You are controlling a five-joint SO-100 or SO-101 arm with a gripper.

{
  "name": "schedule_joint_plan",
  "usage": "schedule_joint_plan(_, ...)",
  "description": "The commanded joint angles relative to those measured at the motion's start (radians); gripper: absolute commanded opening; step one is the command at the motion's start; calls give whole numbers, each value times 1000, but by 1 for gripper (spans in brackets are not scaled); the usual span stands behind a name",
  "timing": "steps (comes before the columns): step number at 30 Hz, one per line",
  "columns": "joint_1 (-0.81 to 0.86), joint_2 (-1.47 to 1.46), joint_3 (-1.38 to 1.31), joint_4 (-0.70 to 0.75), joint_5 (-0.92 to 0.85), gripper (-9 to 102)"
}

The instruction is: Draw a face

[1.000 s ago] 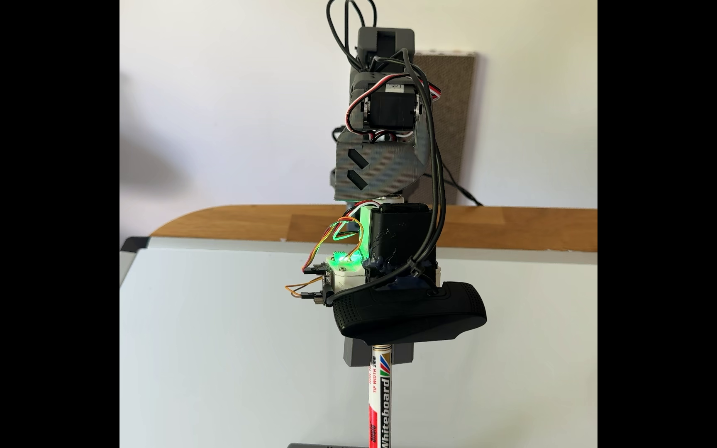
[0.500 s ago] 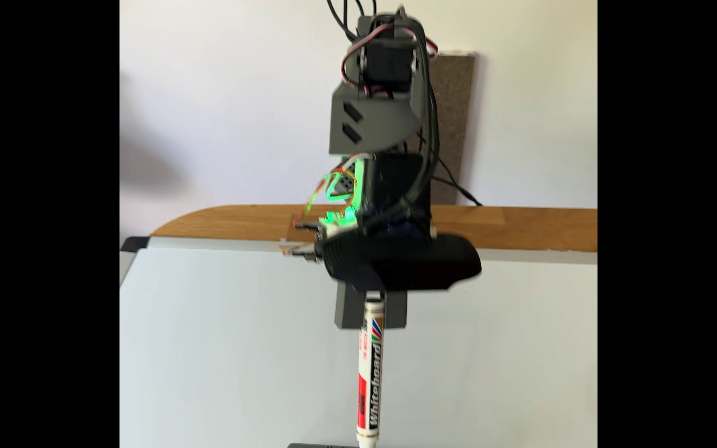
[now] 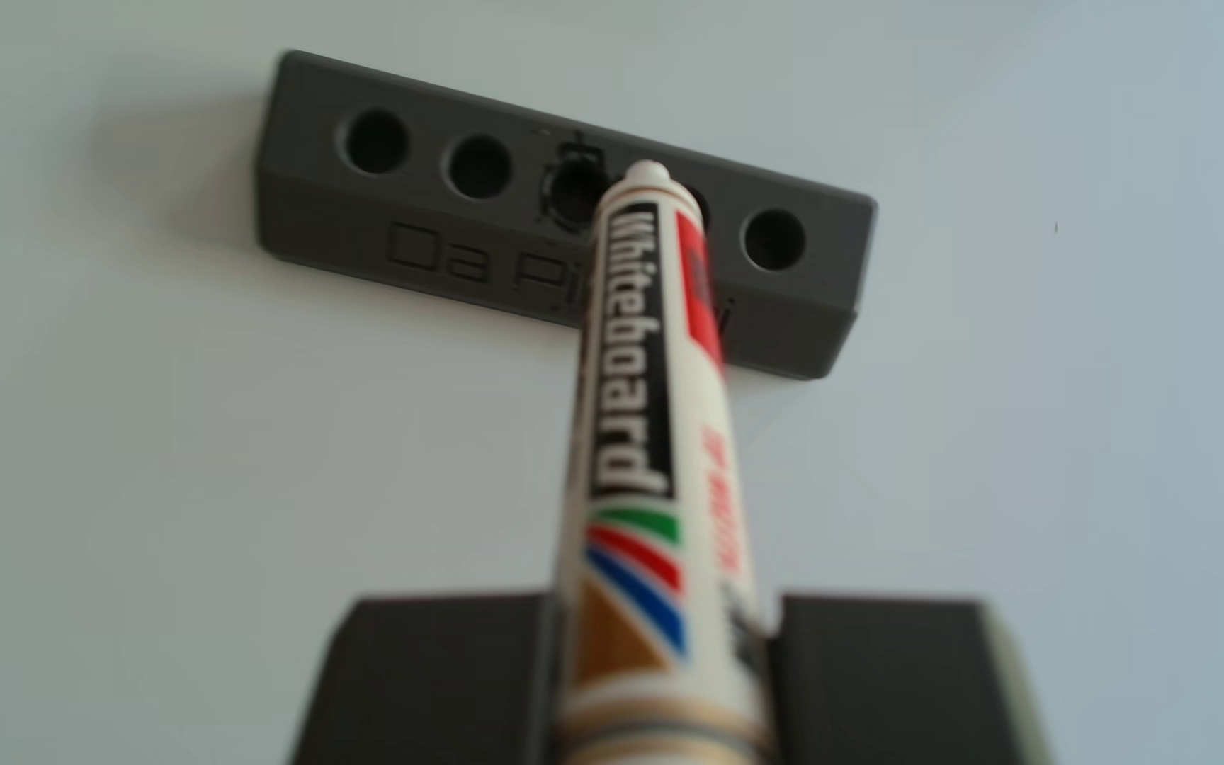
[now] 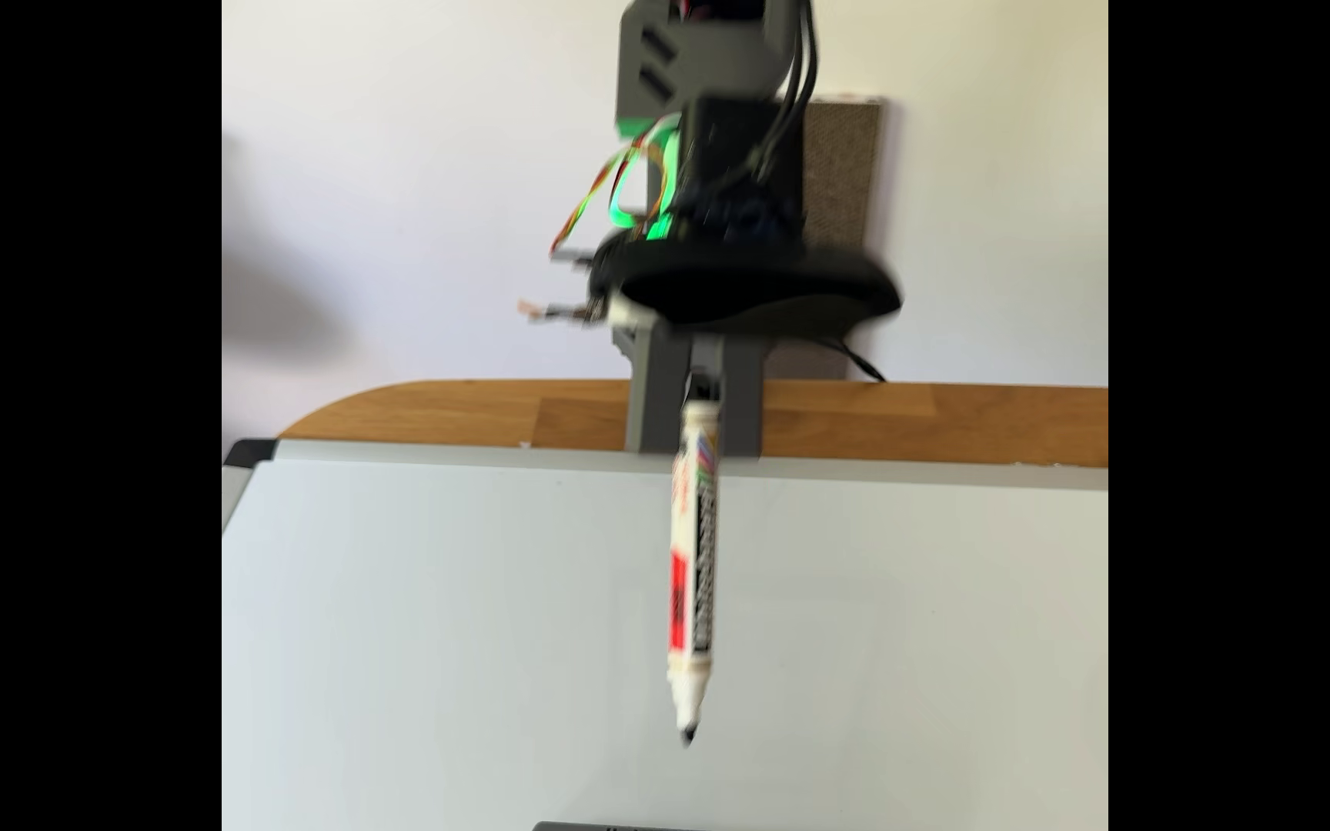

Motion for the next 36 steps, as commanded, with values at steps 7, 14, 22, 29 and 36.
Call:
schedule_joint_plan(7,-71,206,23,67,9,-1)
schedule_joint_plan(14,-98,278,186,67,-35,-1)
schedule_joint_plan(22,-175,313,298,71,-334,-1)
schedule_joint_plan(29,-250,321,399,67,-738,-1)
schedule_joint_plan(36,-282,305,489,63,-1002,-1)
